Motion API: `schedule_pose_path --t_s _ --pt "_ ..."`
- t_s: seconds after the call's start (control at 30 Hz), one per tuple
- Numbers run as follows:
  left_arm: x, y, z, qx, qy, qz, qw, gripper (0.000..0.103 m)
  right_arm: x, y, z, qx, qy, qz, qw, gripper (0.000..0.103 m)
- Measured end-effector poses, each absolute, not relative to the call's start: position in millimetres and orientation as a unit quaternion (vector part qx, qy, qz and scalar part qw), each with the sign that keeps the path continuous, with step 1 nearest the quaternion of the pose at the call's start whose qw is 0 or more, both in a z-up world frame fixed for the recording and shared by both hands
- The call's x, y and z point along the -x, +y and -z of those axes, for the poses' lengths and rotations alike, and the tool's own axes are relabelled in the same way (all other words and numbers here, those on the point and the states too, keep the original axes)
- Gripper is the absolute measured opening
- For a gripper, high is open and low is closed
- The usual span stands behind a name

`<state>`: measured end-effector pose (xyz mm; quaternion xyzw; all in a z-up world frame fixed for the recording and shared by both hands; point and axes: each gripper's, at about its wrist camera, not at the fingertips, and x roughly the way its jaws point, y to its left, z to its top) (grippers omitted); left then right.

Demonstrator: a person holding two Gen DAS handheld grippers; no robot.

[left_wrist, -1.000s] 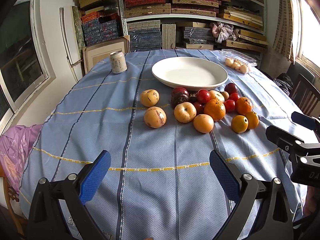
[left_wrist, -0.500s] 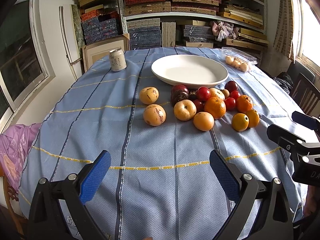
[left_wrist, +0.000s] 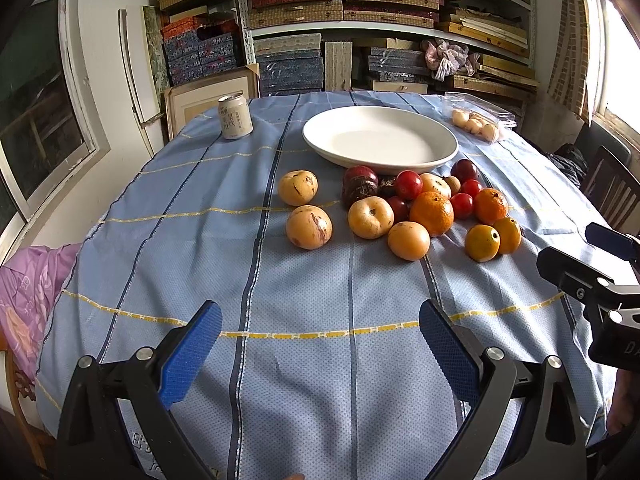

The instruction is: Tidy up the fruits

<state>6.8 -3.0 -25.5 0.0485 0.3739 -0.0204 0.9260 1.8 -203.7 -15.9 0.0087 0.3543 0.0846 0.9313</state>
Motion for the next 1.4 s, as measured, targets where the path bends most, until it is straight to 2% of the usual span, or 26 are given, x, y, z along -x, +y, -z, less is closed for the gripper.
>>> schedule_pose_path --t_s 0.2,0.77,1.0,1.17,1.23,1.33,1.37,1.4 --pt "-10 -5 27 -0.05 0.381 0.021 0.923 0.1 -3 -199 11 -0.011 0.357 -0.088 0.93 0.099" --pt "-37 -6 43 -0.04 0.405 0.04 0.913 0.1 -22 -214 40 -0.041 0.381 -0.121 0.916 0.099" --pt "-55 -5 56 -0.058 0.416 0.066 0.905 0.1 -30 -237 34 -0.07 0.358 -0.146 0.92 0.099" --pt "-76 5 58 -0.04 0.425 0.086 0.9 0.1 -45 -249 46 -0.094 0.393 -0.164 0.9 0.099" --pt "-82 8 57 -0.042 0.42 0.085 0.902 0.1 -42 -262 39 -0.117 0.36 -0.153 0.913 0.099" --pt "-91 18 53 -0.012 0.4 0.118 0.909 0.1 -23 -294 14 -0.185 0.233 -0.186 0.936 0.099" --pt "-94 23 52 0.01 0.392 0.134 0.91 0.1 -20 -298 11 -0.185 0.218 -0.174 0.942 0.099" --pt "-97 29 52 0.033 0.384 0.151 0.91 0.1 -25 -296 11 -0.159 0.238 -0.15 0.946 0.099"
